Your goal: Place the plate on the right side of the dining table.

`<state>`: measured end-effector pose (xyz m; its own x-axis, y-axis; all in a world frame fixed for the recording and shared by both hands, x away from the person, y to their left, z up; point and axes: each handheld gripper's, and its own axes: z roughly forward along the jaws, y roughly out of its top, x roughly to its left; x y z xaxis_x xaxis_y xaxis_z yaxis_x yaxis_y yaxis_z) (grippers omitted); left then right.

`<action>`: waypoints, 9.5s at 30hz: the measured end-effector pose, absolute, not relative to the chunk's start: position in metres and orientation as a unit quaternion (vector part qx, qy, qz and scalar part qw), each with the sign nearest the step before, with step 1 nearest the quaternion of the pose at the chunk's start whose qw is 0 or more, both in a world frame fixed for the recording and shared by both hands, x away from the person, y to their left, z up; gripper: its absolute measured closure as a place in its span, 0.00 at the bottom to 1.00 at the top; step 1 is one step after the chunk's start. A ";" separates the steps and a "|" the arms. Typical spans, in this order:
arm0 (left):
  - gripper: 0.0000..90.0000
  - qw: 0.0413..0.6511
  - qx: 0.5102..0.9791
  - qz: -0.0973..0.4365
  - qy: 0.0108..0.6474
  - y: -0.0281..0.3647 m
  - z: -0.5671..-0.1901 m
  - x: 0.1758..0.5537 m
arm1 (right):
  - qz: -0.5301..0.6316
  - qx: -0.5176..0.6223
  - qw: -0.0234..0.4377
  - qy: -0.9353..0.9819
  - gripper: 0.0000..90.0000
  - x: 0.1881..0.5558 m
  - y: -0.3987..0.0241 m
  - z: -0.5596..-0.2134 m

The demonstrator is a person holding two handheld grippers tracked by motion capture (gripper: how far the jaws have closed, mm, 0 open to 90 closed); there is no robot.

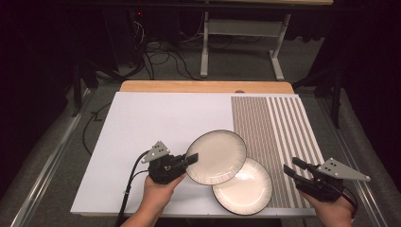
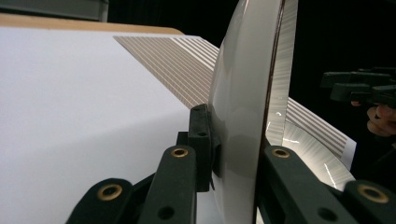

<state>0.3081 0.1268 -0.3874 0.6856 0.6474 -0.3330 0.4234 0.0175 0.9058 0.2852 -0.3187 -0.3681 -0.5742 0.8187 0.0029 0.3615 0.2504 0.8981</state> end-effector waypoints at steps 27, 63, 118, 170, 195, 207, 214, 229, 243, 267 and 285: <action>0.88 0.586 0.723 0.119 0.345 0.129 -0.385 0.305 | 0.509 0.381 0.252 0.729 0.01 0.288 -0.303 -0.362; 0.88 0.582 0.732 0.124 0.332 0.125 -0.383 0.304 | 0.484 0.342 0.127 0.795 0.81 0.335 -0.205 -0.373; 0.84 0.568 0.769 0.062 0.288 -0.033 -0.349 0.428 | 0.518 0.455 0.169 0.704 0.94 0.363 -0.352 -0.355; 0.51 0.525 0.784 0.078 0.323 -0.025 -0.370 0.436 | 0.464 0.510 0.162 0.707 0.94 0.365 -0.374 -0.398; 0.18 0.541 0.736 0.177 0.366 0.115 -0.379 0.362 | 0.451 0.517 0.168 0.708 0.92 0.368 -0.372 -0.398; 0.00 0.532 0.718 0.221 0.391 0.176 -0.385 0.320 | 0.439 0.530 0.165 0.706 0.90 0.372 -0.372 -0.400; 0.00 0.541 0.695 0.235 0.411 0.204 -0.393 0.307 | 0.429 0.544 0.162 0.703 0.88 0.376 -0.371 -0.402; 0.00 0.567 0.687 0.228 0.392 0.210 -0.392 0.301 | 0.410 0.576 0.149 0.691 0.85 0.387 -0.370 -0.406; 0.00 0.567 0.682 0.232 0.399 0.214 -0.392 0.302 | 0.403 0.593 0.142 0.682 0.83 0.394 -0.372 -0.409; 0.00 0.559 0.682 0.251 0.399 0.216 -0.390 0.303 | 0.372 0.618 0.161 0.673 0.80 0.407 -0.372 -0.418; 0.00 0.536 0.704 0.259 0.387 0.210 -0.391 0.301 | 0.395 0.546 0.243 0.698 0.52 0.393 -0.365 -0.401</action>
<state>0.3013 0.2100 -0.3914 0.5658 0.8231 -0.0496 0.2671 -0.1261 0.9554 0.3927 -0.3646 -0.4012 -0.2846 0.9542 0.0922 0.5705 0.0913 0.8162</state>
